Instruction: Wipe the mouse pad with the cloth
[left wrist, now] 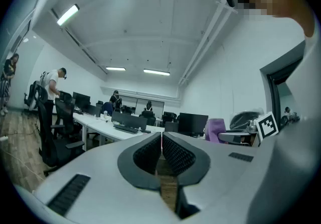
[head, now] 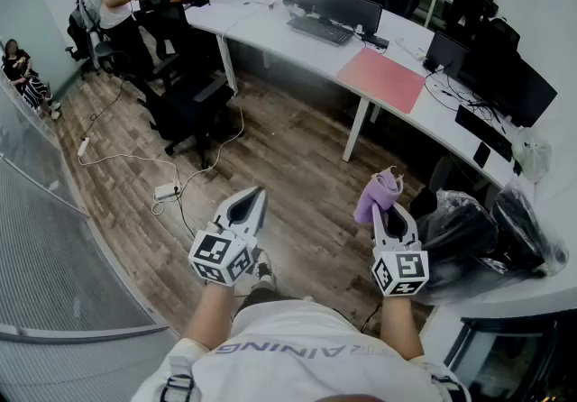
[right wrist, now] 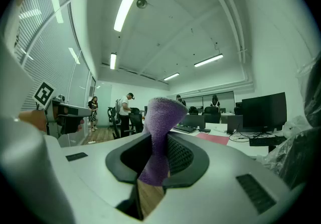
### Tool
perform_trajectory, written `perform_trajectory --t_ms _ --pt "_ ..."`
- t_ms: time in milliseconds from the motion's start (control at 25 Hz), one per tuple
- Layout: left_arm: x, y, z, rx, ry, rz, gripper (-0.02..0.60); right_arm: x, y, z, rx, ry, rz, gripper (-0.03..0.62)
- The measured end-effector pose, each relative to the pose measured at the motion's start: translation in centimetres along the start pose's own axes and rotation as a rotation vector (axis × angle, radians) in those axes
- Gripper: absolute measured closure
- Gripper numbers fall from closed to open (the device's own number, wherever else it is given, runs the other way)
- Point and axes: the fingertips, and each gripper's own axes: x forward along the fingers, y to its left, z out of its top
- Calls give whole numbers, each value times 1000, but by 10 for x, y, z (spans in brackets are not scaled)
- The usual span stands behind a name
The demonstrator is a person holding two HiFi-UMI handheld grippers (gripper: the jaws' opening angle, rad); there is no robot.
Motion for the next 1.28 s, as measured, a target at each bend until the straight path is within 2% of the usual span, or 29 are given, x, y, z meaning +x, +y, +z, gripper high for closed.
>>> perform_trajectory --t_ms 480,880,1280 --pt "7 0 -3 -5 4 -8 546 7 -1 -2 -1 3 5 499" --pt "15 11 -8 -21 13 -15 546 18 -3 -8 42 7 1 497" --pt "68 57 -6 -32 41 -65 546 72 -13 -12 54 44 -57 497"
